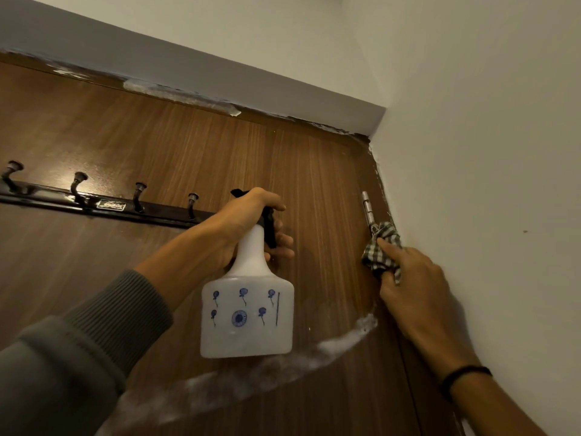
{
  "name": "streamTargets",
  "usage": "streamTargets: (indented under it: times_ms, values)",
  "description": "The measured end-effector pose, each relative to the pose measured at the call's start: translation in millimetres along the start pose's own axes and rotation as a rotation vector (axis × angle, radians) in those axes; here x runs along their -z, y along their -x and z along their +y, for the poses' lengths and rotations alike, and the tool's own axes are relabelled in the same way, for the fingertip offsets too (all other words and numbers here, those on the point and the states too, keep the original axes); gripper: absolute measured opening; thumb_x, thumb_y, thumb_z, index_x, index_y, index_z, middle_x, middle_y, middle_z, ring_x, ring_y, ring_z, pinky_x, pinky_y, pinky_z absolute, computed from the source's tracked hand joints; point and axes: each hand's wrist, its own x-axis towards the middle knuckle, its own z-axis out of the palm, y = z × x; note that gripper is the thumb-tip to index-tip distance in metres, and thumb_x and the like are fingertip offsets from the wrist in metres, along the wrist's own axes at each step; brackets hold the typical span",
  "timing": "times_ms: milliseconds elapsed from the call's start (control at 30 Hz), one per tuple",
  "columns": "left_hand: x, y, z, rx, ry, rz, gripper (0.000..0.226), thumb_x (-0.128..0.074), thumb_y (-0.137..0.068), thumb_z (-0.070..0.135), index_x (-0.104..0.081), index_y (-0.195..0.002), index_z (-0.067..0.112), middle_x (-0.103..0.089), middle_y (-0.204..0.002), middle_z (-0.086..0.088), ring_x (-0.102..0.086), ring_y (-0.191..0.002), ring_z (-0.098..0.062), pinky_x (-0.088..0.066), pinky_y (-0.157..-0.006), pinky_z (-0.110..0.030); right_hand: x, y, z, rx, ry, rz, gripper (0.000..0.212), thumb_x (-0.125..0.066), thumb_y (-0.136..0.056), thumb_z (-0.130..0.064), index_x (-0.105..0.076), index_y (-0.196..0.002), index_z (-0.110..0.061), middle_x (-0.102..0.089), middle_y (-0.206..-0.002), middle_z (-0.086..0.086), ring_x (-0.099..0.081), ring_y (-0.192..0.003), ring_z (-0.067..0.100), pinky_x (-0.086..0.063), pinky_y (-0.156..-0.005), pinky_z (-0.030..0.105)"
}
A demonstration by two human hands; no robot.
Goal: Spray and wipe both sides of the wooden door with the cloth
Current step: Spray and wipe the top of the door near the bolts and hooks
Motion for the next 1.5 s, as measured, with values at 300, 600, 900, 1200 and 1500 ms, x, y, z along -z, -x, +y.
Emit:
streamTargets:
  times_ms: [300,600,900,1200,1500]
  values:
    - [1.3,-5.6,-1.3,0.006,-0.072,0.008,0.032,-0.058,-0.095,0.032,-0.058,-0.072,0.009,-0.071,-0.071,-0.011,-0.073,-0.062,-0.024,-0.047,-0.039,-0.019,-4.9,-117.1,-28.7,-0.039,-0.17,-0.126,0.05,-0.039,-0.106,-0.042,-0.039,-0.154,-0.026,-0.043,-0.151,0.011,-0.046,-0.134,0.031,-0.035,-0.116,0.046]
    - [0.4,-4.2,-5.1,0.001,-0.088,0.031,0.028,-0.06,-0.093,0.031,-0.059,-0.074,0.01,-0.071,-0.074,-0.01,-0.075,-0.068,-0.024,-0.048,-0.038,-0.023,-16.0,-73.7,-12.8,-0.042,-0.236,-0.268,0.051,-0.037,-0.109,-0.035,-0.026,-0.159,-0.033,-0.014,-0.169,-0.001,-0.014,-0.155,0.022,-0.013,-0.124,0.042]
    - [16.9,42.0,-13.0,0.054,0.005,0.012,0.03,-0.059,-0.093,0.032,-0.06,-0.071,0.012,-0.07,-0.074,-0.01,-0.075,-0.069,-0.025,-0.049,-0.042,-0.02,24.4,6.3,-10.7,-0.22,-0.332,-0.341,0.052,-0.039,-0.109,-0.036,-0.025,-0.159,-0.039,-0.025,-0.166,-0.003,-0.029,-0.149,0.022,-0.023,-0.123,0.044]
    - [45.2,80.5,-28.0,0.111,-0.007,0.041,0.03,-0.061,-0.091,0.032,-0.062,-0.069,0.011,-0.072,-0.074,-0.011,-0.076,-0.077,-0.029,-0.05,-0.041,-0.022,14.6,24.1,-99.6,-0.19,-0.342,-0.466,0.047,-0.038,-0.108,-0.031,-0.035,-0.156,-0.033,-0.035,-0.162,0.001,-0.032,-0.148,0.026,-0.028,-0.117,0.037]
    - [82.7,104.1,-39.0,0.101,-0.037,0.194,0.03,-0.059,-0.09,0.019,-0.054,-0.061,0.014,-0.055,-0.053,-0.004,-0.056,-0.041,-0.017,-0.044,-0.044,-0.024,28.4,37.4,-150.5,-0.198,-0.54,-0.279,0.043,-0.038,-0.109,-0.038,-0.039,-0.152,-0.042,-0.056,-0.14,-0.003,-0.054,-0.117,0.013,-0.039,-0.095,0.028]
